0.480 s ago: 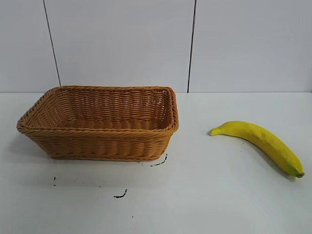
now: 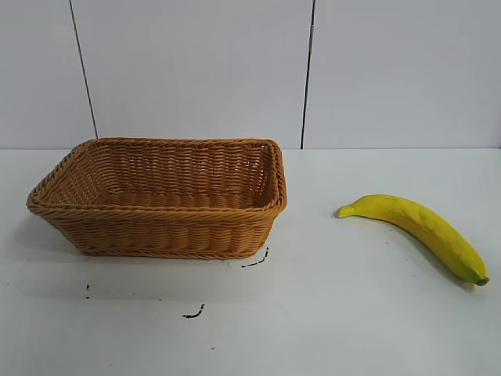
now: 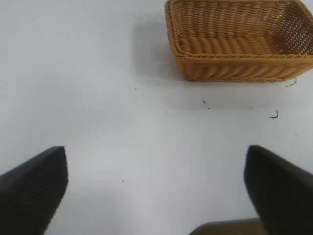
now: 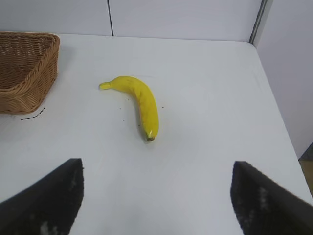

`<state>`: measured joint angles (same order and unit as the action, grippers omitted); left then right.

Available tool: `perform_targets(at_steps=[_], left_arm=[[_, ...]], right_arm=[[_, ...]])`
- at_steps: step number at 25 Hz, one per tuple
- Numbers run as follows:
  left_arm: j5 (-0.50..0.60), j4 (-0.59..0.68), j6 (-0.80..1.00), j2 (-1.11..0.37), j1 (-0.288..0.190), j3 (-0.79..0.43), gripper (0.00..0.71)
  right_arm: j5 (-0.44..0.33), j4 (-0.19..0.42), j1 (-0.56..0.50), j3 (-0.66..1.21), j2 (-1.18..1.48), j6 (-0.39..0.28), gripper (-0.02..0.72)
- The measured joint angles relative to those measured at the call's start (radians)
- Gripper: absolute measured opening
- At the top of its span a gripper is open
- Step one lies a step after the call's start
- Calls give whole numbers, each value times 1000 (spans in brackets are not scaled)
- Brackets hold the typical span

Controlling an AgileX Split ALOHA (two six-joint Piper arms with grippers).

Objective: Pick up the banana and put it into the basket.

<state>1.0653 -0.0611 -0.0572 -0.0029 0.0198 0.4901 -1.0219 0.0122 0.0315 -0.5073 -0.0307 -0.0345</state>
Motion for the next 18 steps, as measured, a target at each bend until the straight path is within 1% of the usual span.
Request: perform_targets(at_steps=[3,7,11,14,15,18], left_arm=[[0,0,0,0,0,0,695],[0,0,0,0,0,0,695],[0,0,0,0,0,0,695],[0,0,0,0,0,0,695],[0,0,0,0,0,0,695],[0,0,0,0,0,0,695]], right_arm=[[0,2,0,-49,-117,0,605],[16,41,0,-139,-340,0,631],[65,72,0,-245,-592,0,636],[93,75,0,-342,-787,1,636],[98,77,0,-380,-855,5,636],[109,74,0,-486,-1043,51,636]])
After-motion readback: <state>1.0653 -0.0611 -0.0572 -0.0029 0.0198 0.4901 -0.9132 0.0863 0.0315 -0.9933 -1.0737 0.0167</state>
